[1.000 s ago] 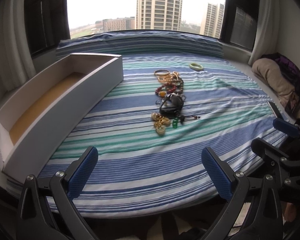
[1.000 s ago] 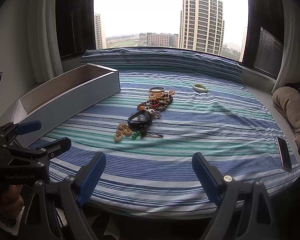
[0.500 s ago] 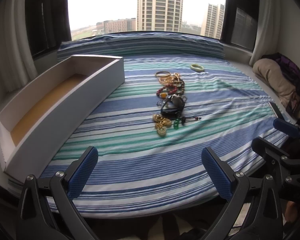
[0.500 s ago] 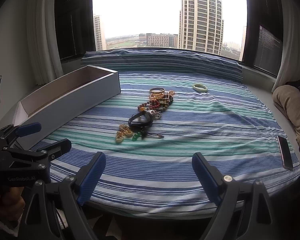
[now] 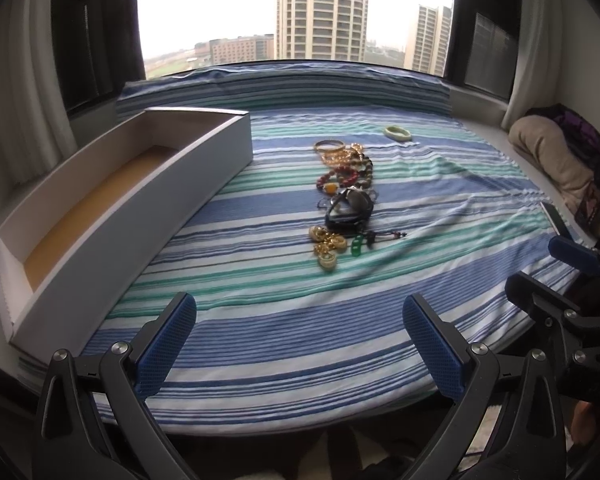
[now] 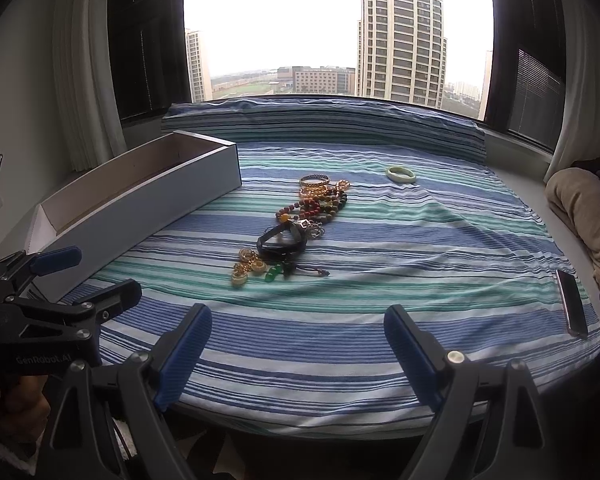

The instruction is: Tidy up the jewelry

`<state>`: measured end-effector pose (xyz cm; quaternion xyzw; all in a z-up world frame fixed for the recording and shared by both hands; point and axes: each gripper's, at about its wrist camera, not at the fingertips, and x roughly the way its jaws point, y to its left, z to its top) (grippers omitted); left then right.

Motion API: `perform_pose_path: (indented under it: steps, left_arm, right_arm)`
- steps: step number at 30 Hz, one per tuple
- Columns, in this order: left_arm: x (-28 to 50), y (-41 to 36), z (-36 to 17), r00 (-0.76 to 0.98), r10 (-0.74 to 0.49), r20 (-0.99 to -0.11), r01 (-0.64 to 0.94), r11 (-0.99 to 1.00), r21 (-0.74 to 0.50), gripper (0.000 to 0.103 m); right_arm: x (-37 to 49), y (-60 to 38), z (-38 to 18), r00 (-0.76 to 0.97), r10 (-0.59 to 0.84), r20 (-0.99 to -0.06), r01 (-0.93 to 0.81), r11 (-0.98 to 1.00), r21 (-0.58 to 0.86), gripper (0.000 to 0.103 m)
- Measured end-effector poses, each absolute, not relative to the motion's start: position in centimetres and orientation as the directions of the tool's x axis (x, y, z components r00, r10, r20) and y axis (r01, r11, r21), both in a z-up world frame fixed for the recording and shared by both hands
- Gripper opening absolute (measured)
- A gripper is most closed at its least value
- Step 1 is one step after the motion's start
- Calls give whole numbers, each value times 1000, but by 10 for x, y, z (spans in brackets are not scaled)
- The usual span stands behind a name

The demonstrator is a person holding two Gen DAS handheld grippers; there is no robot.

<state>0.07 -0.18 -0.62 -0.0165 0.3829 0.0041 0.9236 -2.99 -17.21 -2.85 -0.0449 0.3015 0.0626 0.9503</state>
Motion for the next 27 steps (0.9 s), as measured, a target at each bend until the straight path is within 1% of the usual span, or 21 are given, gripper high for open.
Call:
perform_pose_path:
  steps: [27]
  left_arm:
    - [-2, -4, -4, 711, 11, -703, -26, 1000, -11, 103]
  right_arm:
    - [-29, -171, -27, 815, 95, -572, -148, 988, -46, 90]
